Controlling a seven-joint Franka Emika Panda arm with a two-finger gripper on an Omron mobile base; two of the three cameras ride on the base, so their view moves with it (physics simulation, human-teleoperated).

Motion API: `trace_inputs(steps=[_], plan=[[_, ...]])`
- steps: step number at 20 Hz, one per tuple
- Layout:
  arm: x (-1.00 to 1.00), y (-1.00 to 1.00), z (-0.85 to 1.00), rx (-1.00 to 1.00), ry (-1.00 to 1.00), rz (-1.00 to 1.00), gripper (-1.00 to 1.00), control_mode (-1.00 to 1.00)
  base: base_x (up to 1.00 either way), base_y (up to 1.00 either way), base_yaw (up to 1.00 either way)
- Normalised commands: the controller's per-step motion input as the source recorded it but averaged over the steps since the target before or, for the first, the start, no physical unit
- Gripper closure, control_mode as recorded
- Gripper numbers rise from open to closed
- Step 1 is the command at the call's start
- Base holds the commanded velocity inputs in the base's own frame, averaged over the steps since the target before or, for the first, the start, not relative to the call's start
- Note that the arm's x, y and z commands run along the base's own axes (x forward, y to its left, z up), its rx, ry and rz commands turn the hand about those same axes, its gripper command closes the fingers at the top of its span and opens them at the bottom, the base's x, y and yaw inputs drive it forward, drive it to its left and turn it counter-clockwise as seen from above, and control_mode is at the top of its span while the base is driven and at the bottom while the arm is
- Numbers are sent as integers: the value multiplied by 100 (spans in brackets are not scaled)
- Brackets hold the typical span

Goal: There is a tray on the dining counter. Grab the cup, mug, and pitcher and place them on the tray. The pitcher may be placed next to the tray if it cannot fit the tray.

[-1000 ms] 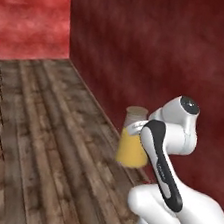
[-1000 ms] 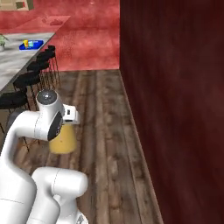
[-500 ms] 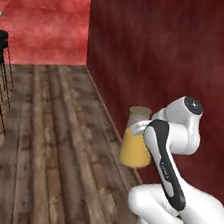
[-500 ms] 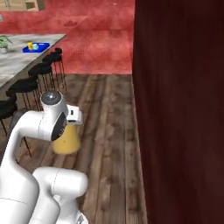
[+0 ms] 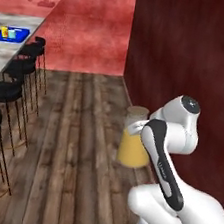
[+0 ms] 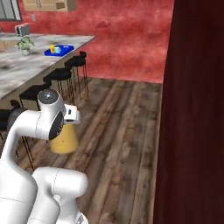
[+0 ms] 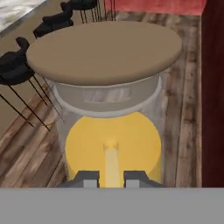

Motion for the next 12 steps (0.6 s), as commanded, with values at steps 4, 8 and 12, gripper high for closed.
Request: trace_inputs(steps=[4,8,12], plan=[[0,0,0,0,0,0,100,100,100,-60,-3],[0,0,0,0,0,0,100,100,100,-25,-8],[0,0,0,0,0,0,100,100,100,-9,-8]])
